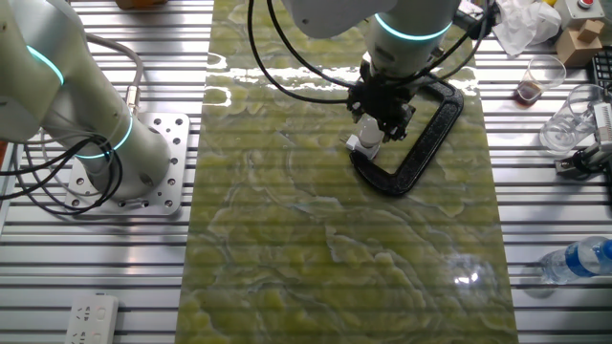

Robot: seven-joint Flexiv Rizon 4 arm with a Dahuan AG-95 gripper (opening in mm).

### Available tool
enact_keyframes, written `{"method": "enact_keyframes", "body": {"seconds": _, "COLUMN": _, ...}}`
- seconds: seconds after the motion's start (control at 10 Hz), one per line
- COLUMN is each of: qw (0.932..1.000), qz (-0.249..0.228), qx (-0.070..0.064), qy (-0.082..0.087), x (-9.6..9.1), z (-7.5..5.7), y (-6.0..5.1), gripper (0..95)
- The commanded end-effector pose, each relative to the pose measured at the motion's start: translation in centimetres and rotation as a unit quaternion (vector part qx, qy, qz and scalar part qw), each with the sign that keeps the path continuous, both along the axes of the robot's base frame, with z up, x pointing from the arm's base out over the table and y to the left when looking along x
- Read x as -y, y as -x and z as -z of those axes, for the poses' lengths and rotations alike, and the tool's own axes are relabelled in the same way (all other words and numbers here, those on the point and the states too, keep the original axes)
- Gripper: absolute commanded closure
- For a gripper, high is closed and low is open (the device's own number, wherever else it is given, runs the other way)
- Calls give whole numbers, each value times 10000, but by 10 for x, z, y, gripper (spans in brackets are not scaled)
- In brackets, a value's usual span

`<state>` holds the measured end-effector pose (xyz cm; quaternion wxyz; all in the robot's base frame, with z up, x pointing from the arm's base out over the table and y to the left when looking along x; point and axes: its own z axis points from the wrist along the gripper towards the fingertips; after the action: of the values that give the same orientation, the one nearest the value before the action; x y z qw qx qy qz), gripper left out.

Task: Take out the light bulb by rotating it

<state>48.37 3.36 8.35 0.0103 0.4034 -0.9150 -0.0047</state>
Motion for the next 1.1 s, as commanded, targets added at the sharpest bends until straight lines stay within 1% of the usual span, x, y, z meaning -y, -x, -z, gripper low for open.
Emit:
{"method": "enact_keyframes", "body": {"seconds": 0.1, "qw": 9960, "qz": 872, "qx": -94, "qy": -145, "x": 1, "z": 0, "y": 0, "gripper": 380}}
{"method": "enact_keyframes", "body": {"seconds": 0.3, "qw": 9947, "qz": 1007, "qx": -107, "qy": -169, "x": 1, "z": 0, "y": 0, "gripper": 380}}
{"method": "enact_keyframes", "body": {"seconds": 0.4, "qw": 9930, "qz": 1163, "qx": -110, "qy": -188, "x": 1, "z": 2, "y": 0, "gripper": 380}}
{"method": "enact_keyframes", "body": {"seconds": 0.7, "qw": 9894, "qz": 1432, "qx": -119, "qy": -193, "x": 2, "z": 3, "y": 0, "gripper": 380}}
{"method": "enact_keyframes", "body": {"seconds": 1.1, "qw": 9873, "qz": 1576, "qx": -93, "qy": -190, "x": 2, "z": 4, "y": 0, "gripper": 380}}
